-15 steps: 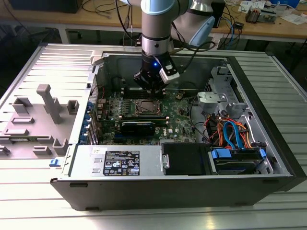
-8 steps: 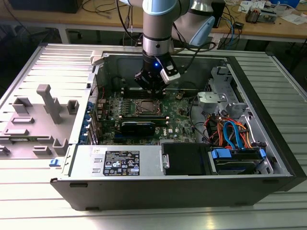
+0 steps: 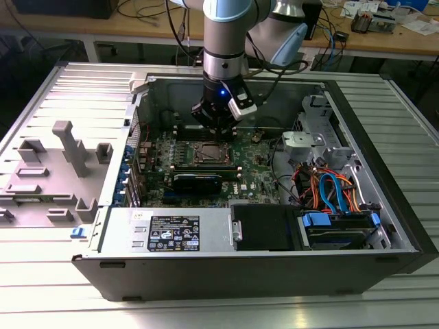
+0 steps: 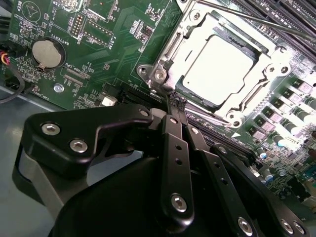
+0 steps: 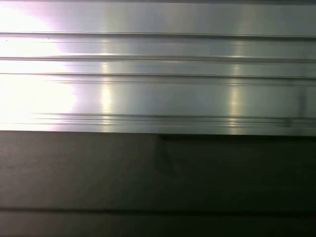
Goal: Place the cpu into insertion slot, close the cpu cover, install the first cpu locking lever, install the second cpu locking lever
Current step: 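Install the first cpu locking lever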
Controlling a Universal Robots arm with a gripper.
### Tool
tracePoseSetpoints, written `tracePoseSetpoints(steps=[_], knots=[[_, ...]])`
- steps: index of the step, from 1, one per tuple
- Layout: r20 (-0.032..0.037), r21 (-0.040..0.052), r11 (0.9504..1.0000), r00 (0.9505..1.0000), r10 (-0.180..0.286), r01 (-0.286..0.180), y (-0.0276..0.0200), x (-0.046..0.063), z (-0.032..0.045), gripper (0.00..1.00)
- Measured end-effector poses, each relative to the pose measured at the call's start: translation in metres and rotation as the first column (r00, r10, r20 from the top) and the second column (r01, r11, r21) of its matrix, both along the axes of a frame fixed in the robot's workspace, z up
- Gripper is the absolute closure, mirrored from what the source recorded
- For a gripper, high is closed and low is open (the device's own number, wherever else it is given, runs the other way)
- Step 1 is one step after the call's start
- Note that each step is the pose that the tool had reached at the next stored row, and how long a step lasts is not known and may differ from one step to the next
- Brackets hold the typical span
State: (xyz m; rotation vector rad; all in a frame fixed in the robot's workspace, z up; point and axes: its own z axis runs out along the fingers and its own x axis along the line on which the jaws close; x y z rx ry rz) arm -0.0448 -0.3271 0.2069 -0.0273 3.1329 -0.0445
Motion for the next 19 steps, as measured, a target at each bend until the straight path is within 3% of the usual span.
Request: tracePoseSetpoints(steps=[6,11,19], knots=[[0.0013,-0.0001,1.0,1.0,0.0,0.0,0.0,-0.0001,0.0003,0.89],[0.0082,0.0002,1.0,1.0,0.0,0.0,0.0,0.0,0.0012,0.89],[0.0083,0.0,1.0,1.0,0.0,0.0,-0.0014,0.0,0.0004,0.89]])
